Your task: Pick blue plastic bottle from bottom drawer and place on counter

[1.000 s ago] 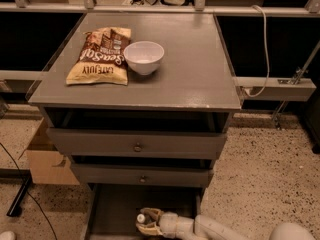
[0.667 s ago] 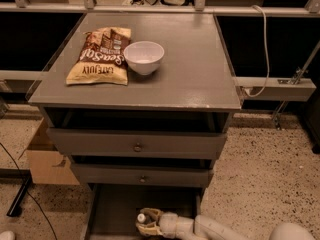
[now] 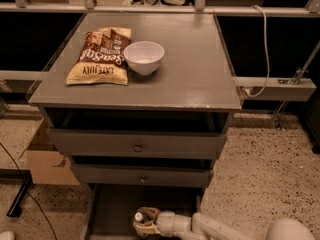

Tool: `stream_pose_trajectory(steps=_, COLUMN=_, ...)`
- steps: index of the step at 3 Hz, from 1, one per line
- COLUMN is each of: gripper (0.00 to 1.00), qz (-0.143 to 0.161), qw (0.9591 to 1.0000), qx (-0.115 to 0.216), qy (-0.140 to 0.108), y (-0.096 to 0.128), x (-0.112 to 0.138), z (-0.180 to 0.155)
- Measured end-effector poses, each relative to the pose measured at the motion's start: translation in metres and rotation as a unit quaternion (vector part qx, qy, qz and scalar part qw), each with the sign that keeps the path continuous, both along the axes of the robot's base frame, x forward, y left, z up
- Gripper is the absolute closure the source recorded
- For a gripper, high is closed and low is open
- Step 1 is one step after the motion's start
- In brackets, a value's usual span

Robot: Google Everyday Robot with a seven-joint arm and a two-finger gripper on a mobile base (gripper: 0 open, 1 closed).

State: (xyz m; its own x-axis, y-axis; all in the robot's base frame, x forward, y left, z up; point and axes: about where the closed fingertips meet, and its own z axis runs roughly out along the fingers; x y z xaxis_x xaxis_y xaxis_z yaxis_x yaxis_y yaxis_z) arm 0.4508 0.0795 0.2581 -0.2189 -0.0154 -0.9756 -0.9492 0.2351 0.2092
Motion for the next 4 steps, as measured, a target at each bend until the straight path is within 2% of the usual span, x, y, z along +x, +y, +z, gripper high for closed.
stream_pose_trajectory(steps=2, gripper=1.00, qz=0.033, qw=0.9994, qx=0.003, qy=0.012, y=0.023, x=0.006, z=0.026)
stream_pose_trajectory(steps=3, gripper=1.00, qz=0.031, qw=0.9995, qx=0.007, qy=0.004, y=0.017, x=0.011, z=0.048)
stream_pose_trajectory(steps=4, gripper=1.00, qz=0.003, qw=0.9999, qx=0.006, qy=-0.013, y=-0.010, x=0.016, z=0.079)
